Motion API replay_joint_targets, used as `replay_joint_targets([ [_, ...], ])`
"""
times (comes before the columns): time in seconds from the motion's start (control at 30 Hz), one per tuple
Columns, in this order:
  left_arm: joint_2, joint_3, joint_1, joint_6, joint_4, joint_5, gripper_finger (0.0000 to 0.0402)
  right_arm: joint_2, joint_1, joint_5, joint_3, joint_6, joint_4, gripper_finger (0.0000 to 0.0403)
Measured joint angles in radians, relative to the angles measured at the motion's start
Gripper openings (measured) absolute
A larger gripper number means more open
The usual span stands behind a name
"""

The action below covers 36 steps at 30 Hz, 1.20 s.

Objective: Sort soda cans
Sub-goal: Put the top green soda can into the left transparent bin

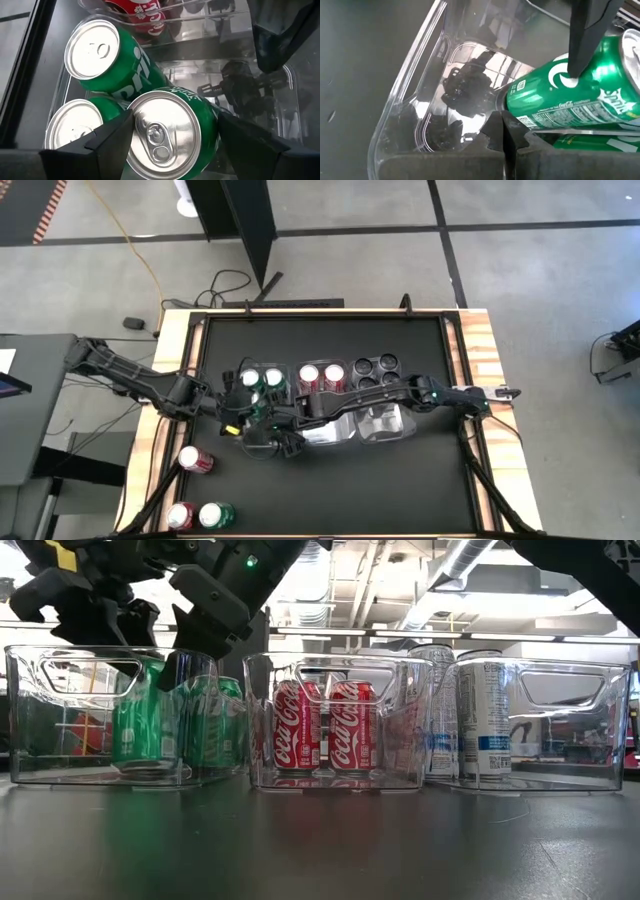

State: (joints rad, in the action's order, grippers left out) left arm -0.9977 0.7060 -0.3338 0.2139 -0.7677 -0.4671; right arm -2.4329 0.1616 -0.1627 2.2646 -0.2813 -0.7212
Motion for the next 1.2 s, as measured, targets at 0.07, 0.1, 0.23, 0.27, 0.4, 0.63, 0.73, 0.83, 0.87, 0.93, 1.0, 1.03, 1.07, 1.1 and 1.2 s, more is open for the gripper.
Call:
replay_joint_targets([
  [0.07,-0.001,0.011,-0.011,0.004,-0.003,0.005,0.0281,0.000,0.000,0.000,0.000,0.000,0.003,0.0005],
  [0.1,-0.001,0.015,-0.018,0.005,0.000,0.009,0.0281,0.000,0.000,0.000,0.000,0.000,0.006,0.0005],
  [0.23,-0.001,0.017,-0.038,0.007,0.004,-0.001,0.0281,0.000,0.000,0.000,0.000,0.003,0.009,0.0005],
  [0.27,-0.001,0.017,-0.041,0.007,0.008,-0.002,0.0281,0.000,0.000,0.000,0.000,0.003,0.011,0.0005],
  [0.4,-0.001,0.017,-0.043,0.006,0.009,-0.006,0.0281,-0.001,0.000,0.000,0.000,0.003,0.014,0.0005],
  [0.63,-0.001,0.017,-0.043,-0.007,0.014,-0.008,0.0281,-0.012,-0.002,0.000,-0.007,-0.004,0.051,0.0005],
  [0.73,-0.001,0.019,-0.043,-0.018,0.013,-0.008,0.0281,-0.011,-0.003,0.000,-0.010,-0.011,0.087,0.0005],
  [0.83,-0.002,0.036,-0.043,-0.018,0.005,-0.004,0.0281,-0.011,-0.010,0.000,-0.010,-0.014,0.108,0.0005],
  [0.87,-0.002,0.041,-0.043,-0.018,0.004,-0.001,0.0281,-0.011,-0.014,0.001,-0.010,-0.012,0.110,0.0005],
  [0.93,-0.002,0.046,-0.043,-0.018,0.004,0.000,0.0281,-0.011,-0.022,0.000,-0.010,-0.008,0.116,0.0005],
  [1.0,-0.002,0.046,-0.043,-0.018,0.002,-0.001,0.0281,-0.011,-0.029,-0.001,-0.010,-0.008,0.125,0.0005],
  [1.03,-0.002,0.046,-0.043,-0.017,-0.002,-0.001,0.0281,-0.011,-0.031,-0.002,-0.010,-0.008,0.130,0.0005],
  [1.07,-0.002,0.046,-0.043,-0.016,-0.006,-0.002,0.0281,-0.011,-0.034,-0.002,-0.010,-0.008,0.129,0.0005],
  [1.1,-0.002,0.047,-0.043,-0.016,-0.007,-0.002,0.0281,-0.011,-0.037,-0.002,-0.010,-0.008,0.127,0.0005],
  [1.2,-0.002,0.047,-0.043,-0.016,-0.007,-0.005,0.0281,-0.011,-0.040,-0.002,-0.010,-0.008,0.130,0.0005],
])
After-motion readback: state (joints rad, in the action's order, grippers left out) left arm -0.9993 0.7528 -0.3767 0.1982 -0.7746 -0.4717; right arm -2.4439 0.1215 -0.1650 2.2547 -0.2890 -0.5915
